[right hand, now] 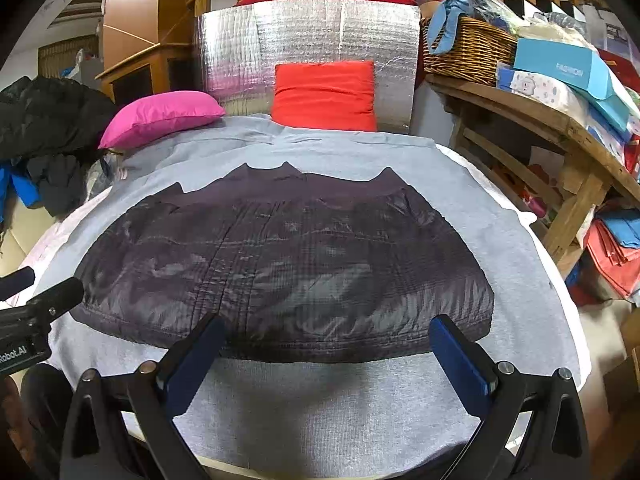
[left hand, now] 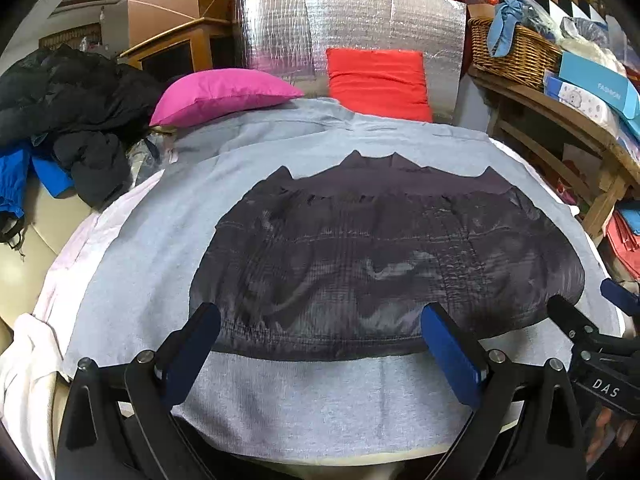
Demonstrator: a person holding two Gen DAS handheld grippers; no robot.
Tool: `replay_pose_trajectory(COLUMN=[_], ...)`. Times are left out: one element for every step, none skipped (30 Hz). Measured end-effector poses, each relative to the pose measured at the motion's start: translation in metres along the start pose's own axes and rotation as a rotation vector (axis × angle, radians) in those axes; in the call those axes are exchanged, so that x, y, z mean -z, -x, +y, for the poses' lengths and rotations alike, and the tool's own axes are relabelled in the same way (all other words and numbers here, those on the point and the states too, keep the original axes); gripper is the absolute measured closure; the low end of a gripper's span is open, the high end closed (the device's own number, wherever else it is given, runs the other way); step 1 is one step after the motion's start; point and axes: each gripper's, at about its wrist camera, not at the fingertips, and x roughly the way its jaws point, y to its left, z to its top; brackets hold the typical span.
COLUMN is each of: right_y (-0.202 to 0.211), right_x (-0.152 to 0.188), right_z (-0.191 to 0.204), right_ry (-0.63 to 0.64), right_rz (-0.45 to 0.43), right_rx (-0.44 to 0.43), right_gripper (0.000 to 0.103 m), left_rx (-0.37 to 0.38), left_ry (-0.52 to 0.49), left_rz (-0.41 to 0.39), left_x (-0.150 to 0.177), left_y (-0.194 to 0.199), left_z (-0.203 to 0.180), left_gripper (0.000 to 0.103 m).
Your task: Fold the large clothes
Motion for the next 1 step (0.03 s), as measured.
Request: replay_pose_trajectory(right_y=[-0.0004], right_x=[-0.0003], right_z=[0.0006], right_ry=[0.001], right_rz=[0.002], right_rx=[-0.001], right_gripper=[0.000], left_rx=[0.002], left_ry=[-0.002], left_rz=[0.001], left_x=[-0.0002], left_y=[-0.0002], left_z=[-0.0007], left_gripper=[0.003])
